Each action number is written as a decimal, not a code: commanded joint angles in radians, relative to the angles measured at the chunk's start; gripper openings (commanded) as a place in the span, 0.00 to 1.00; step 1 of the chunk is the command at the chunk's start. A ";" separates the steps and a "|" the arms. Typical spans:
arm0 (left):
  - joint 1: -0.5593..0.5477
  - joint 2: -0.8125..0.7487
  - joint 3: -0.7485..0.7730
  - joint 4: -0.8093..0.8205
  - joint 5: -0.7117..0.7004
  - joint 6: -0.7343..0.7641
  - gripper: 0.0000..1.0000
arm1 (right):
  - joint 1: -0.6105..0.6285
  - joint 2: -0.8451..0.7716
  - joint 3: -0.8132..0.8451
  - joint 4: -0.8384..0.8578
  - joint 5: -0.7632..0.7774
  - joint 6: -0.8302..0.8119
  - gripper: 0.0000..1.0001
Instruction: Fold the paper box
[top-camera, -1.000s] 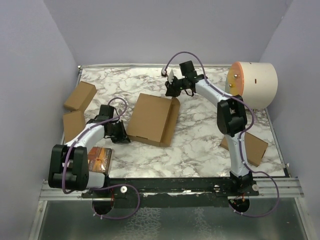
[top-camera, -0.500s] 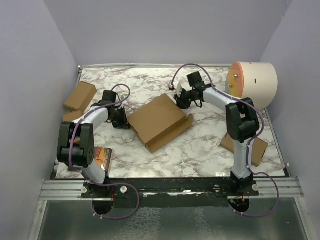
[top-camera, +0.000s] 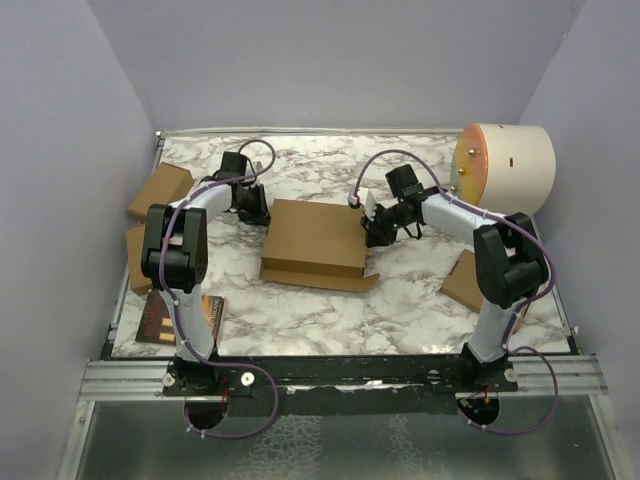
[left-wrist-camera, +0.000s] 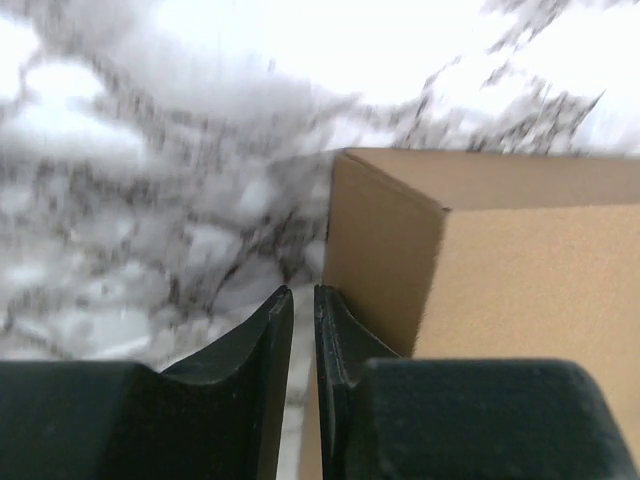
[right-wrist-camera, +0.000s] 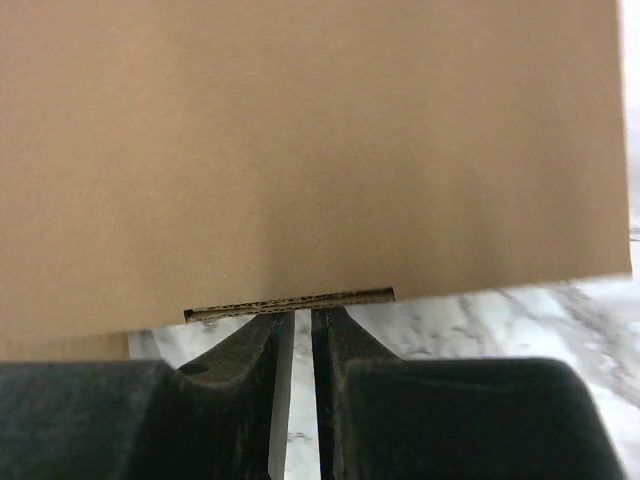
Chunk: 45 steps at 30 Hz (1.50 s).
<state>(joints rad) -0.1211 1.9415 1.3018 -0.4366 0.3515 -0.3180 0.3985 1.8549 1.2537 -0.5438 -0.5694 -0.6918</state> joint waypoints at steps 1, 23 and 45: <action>-0.054 0.098 0.163 0.000 0.094 0.007 0.20 | 0.038 -0.040 -0.035 -0.023 -0.144 -0.032 0.14; -0.121 0.252 0.594 0.049 0.039 -0.006 0.38 | 0.042 -0.204 -0.198 -0.089 -0.225 -0.099 0.27; 0.097 -0.545 -0.334 0.782 0.231 -0.290 0.71 | -0.049 -0.426 -0.154 -0.171 -0.418 -0.166 0.29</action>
<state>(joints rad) -0.0914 1.4872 1.1378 0.0631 0.4309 -0.4152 0.3523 1.4853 1.0550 -0.6949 -0.9092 -0.8448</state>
